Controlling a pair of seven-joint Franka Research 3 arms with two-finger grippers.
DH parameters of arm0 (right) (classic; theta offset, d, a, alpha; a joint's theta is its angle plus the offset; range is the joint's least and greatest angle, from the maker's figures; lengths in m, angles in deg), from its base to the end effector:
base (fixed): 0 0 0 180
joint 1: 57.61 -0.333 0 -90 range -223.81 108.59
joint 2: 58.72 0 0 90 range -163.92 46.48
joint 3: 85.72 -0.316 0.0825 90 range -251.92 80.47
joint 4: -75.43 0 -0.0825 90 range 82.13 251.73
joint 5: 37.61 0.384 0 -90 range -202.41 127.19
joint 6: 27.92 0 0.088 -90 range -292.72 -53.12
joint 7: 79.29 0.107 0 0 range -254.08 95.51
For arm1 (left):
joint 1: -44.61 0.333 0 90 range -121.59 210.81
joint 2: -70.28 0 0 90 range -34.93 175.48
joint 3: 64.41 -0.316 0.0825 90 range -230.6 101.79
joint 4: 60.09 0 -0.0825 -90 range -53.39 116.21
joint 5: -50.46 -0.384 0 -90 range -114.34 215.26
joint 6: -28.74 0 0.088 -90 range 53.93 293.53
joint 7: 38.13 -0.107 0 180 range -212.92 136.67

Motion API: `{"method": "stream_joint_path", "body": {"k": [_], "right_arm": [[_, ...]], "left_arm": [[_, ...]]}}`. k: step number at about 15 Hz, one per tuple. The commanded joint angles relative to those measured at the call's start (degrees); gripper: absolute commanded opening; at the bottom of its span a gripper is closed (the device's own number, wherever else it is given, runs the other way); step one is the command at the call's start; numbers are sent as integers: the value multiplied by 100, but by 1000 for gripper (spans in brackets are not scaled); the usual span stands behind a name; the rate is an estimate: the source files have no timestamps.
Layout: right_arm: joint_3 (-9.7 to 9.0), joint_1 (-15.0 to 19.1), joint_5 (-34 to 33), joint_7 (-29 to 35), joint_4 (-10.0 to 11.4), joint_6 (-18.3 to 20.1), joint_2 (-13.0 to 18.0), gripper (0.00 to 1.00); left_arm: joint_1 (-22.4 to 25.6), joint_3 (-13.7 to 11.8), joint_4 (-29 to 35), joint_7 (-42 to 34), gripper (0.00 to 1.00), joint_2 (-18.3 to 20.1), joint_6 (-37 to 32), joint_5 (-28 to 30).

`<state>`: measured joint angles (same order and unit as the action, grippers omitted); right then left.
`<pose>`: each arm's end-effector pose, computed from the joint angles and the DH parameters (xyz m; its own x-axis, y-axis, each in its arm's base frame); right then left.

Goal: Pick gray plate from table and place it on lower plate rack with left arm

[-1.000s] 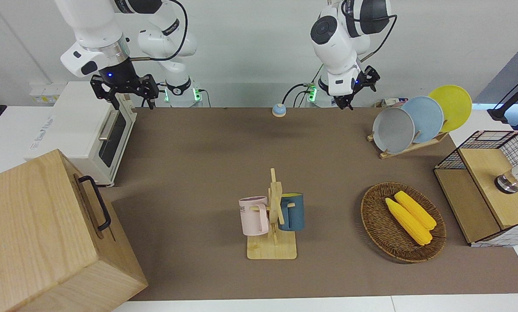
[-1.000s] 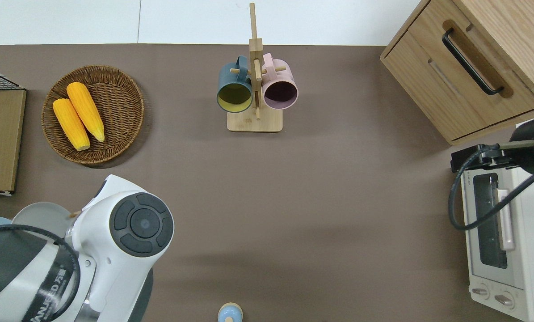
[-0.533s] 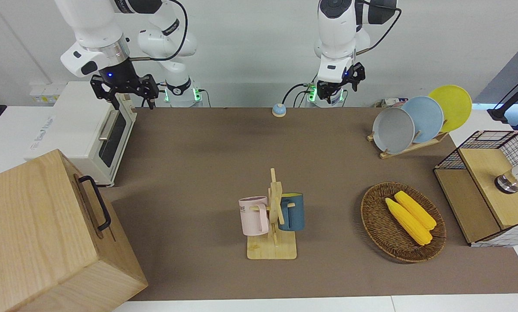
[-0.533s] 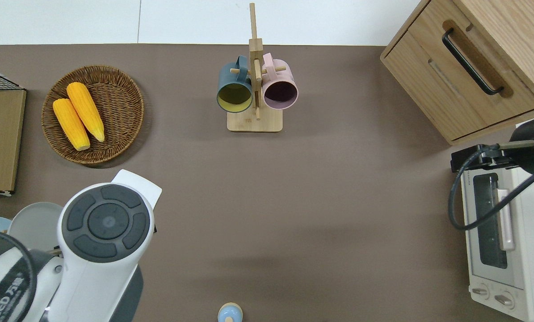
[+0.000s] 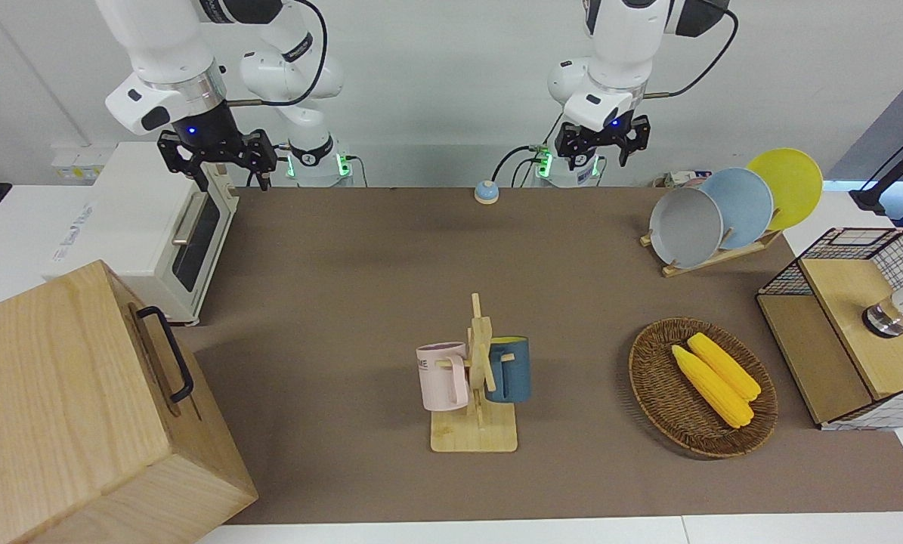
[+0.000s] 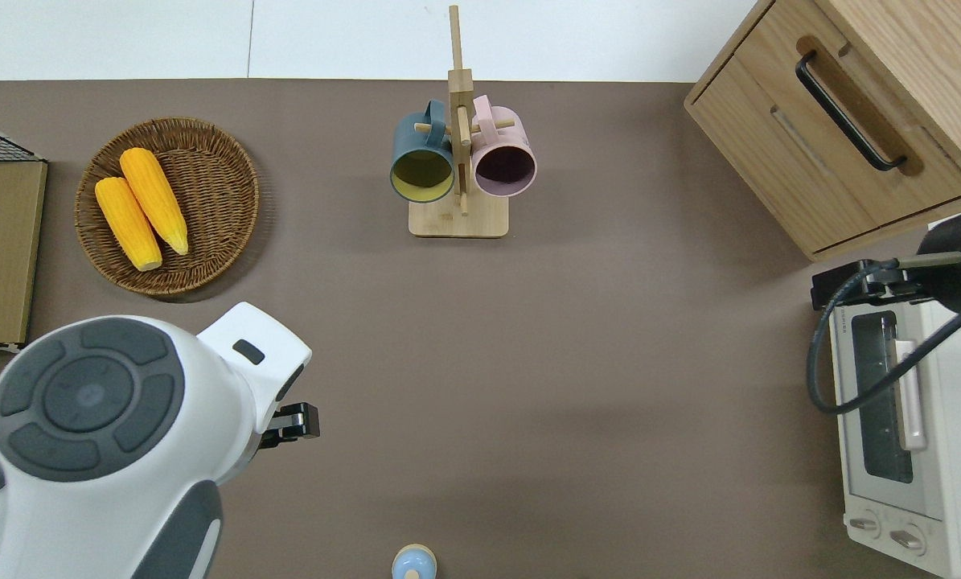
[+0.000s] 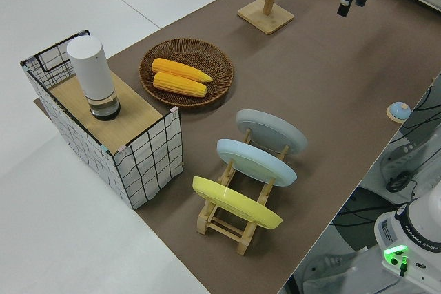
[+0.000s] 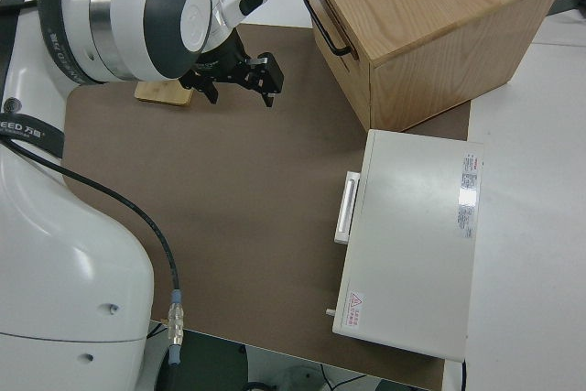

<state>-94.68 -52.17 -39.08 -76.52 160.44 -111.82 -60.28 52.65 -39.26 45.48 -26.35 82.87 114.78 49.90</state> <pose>0.5515 0.0296 0.6412 0.9989 0.0105 -0.0451 0.0115 -0.9997 0.0236 0.4527 -0.1590 0.5943 0.9908 -0.0690 -0.1164 -0.0840 -0.9881 -0.1288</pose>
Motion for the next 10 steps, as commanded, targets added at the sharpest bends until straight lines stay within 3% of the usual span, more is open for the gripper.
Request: {"method": "stream_joint_path", "body": {"k": [1, 3, 5, 10], "right_arm": [[34, -42, 15, 22, -37, 5, -2, 983], [34, -42, 15, 22, -37, 5, -2, 983], [34, -42, 15, 22, -37, 5, -2, 983], [34, -42, 15, 22, -37, 5, -2, 983]], "left_arm": [[22, -351, -134, -483, 993, -90, 167, 100], [5, -650, -134, -929, 993, -90, 237, 109], [31, -783, -134, -1107, 993, -90, 255, 100], [22, -836, -125, -1221, 991, -90, 351, 30]]}}
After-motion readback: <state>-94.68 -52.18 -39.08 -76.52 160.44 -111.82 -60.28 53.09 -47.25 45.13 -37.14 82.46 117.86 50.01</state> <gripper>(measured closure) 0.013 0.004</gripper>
